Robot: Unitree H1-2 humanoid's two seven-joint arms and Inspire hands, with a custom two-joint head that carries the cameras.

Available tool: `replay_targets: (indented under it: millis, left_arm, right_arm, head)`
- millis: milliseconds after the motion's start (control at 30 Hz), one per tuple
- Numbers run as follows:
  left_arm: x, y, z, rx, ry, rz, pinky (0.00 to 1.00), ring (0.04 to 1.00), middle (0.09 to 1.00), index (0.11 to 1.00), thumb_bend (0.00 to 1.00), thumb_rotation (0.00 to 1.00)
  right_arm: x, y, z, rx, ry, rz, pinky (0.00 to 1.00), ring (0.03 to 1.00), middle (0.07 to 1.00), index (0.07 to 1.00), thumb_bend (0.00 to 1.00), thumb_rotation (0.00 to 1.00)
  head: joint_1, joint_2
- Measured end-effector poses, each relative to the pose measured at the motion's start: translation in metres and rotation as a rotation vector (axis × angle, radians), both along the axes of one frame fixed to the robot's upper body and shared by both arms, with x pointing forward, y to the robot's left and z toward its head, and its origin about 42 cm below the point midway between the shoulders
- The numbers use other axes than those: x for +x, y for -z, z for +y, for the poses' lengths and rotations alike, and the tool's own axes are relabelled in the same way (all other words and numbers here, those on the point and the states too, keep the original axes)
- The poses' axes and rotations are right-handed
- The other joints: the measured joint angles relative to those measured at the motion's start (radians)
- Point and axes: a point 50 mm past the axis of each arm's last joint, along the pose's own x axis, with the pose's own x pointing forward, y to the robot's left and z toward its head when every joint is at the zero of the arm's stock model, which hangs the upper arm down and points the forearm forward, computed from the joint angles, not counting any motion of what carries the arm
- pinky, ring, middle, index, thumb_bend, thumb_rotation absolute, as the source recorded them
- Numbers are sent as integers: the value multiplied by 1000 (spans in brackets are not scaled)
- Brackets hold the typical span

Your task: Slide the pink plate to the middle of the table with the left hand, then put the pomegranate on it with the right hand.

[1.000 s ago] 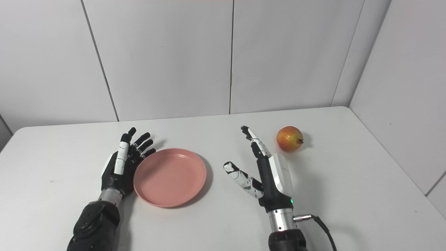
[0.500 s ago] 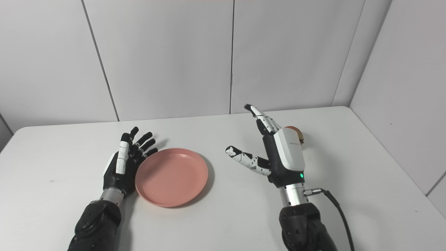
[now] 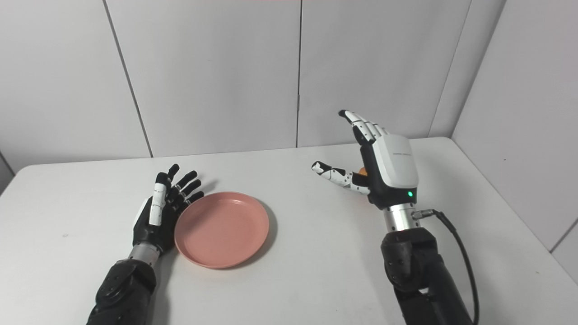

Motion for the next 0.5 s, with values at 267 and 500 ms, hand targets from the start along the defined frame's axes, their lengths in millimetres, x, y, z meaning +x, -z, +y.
replay_targets:
  millis: [267,500]
  left_arm:
    - [0,0,-1,1,2,0,810,867,864,1000,891,802]
    - [0,0,-1,3,8,-2,817,857,855,1000,898,800]
  right_arm:
    - [20,-10,-18,-82,59,-5,767,786,814,795,829,975]
    - [39,-6,-24,-163,92,41,801,803,818,802,840,949]
  head:
    - [2,0]
    - [0,2]
